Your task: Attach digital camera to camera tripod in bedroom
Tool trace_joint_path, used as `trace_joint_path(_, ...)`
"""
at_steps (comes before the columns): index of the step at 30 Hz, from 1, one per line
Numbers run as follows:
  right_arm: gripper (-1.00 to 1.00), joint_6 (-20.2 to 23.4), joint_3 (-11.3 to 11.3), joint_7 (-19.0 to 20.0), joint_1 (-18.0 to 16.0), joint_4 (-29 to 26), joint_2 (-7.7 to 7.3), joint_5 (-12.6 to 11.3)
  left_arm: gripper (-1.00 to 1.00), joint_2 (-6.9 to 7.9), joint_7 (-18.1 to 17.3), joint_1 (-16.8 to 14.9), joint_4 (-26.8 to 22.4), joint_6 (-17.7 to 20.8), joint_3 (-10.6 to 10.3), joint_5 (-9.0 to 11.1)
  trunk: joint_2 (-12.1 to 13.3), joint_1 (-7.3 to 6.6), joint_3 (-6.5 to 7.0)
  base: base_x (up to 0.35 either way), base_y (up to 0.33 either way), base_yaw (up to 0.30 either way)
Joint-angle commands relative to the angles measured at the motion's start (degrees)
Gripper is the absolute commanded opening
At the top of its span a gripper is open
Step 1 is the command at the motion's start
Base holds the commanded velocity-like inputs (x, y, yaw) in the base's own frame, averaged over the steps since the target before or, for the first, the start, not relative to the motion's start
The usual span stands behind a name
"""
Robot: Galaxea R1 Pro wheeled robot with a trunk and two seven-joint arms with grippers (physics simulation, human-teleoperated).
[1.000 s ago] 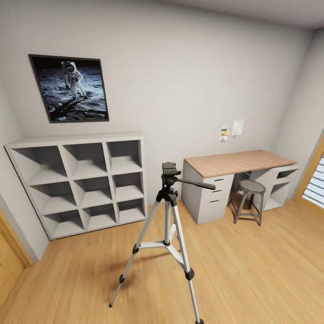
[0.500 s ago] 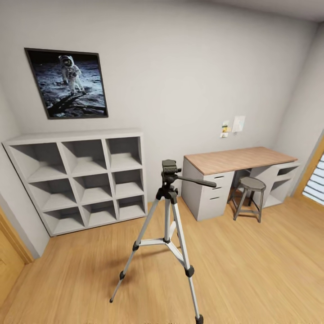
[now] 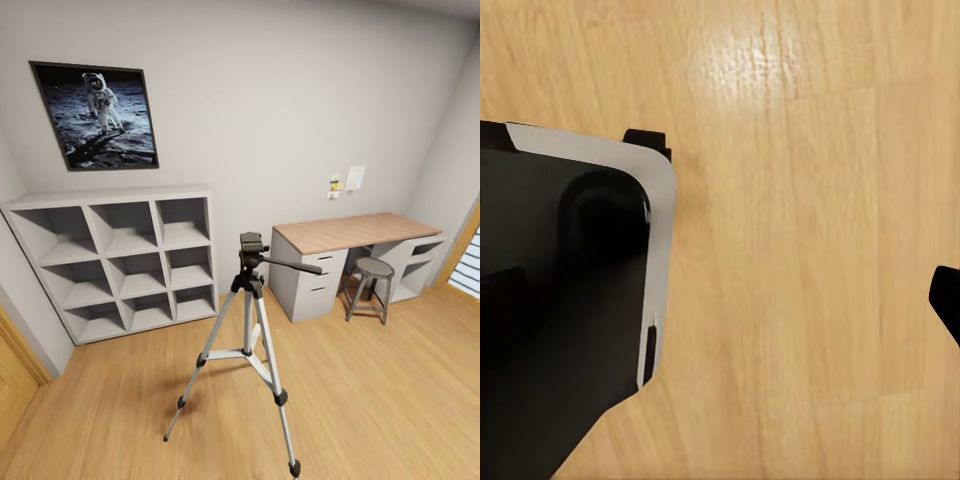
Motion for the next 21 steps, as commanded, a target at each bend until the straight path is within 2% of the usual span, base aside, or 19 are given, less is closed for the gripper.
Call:
trace_joint_path(1,1.0,-0.32,-0.11,0.09,-0.1,0.18,0.0,0.49,-1.0,0.0,0.08,-0.05,-0.02,0.06,-0.51,0.31,-0.13,0.03,-0.22,0.0,0.0,0.0)
trace_joint_path(21,1.0,-0.31,-0.11,0.09,-0.1,0.18,-0.08,0.49,-1.0,0.09,0.1,-0.07,-0.01,0.06,-0.47,0.32,-0.13,0.03,-2.05,0.0,0.0,0.0)
